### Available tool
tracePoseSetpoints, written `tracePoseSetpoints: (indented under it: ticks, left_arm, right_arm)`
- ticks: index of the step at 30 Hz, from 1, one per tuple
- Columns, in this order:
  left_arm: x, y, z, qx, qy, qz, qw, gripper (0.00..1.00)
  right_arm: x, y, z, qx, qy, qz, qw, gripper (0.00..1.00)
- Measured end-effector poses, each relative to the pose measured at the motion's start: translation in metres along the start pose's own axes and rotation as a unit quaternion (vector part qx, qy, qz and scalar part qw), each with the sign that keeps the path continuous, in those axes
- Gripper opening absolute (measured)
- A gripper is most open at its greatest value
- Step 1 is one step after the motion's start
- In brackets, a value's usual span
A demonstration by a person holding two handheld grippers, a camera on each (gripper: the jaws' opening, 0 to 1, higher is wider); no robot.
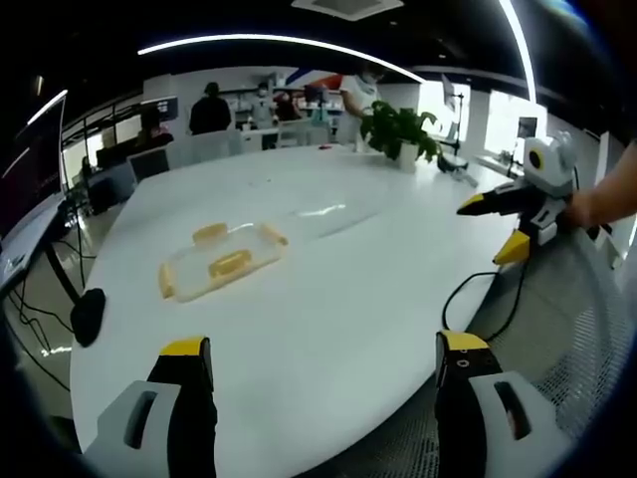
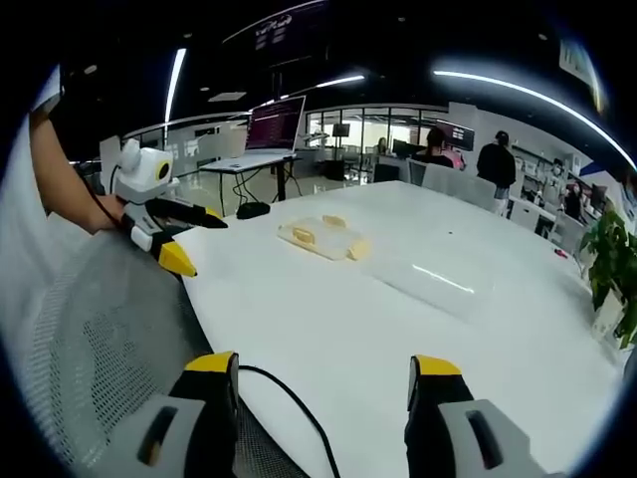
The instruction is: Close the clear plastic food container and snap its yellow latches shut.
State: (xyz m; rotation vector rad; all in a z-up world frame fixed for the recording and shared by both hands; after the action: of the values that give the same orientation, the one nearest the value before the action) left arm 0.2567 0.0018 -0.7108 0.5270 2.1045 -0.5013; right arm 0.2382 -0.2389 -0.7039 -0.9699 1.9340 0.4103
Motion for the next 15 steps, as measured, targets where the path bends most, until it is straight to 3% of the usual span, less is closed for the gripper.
tracePoseSetpoints:
  ticks: [12,15]
  left_arm:
    - [0.0042,-0.0027,0.001,0.003,0.018,0.009,0.9998,0.9]
    - [0.0028,-0.004,0.0005,0.007,0.014,0.006,0.9999,0.9]
  right_arm:
    - [0.0048,0.004,0.003,-0.008,0.02,-0.019,0.9996,0.67]
    - [0.0044,0.0004,0.0021,-0.003,0.015,-0.005,0.9999,0.68]
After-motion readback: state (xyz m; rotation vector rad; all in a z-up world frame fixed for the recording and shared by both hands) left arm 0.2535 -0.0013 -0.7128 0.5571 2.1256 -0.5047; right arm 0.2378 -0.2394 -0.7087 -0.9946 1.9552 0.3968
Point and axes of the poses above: the point that each gripper's makers call its tool centre point, and the gripper's own axes: z roughly forward along the fingers, y roughly to its left, x roughly out of its underside, the point moved 3 cm from there along -z, roughly backward along the fingers, and after that the axes turned 6 degrees about -z, right-handed, at the moved point
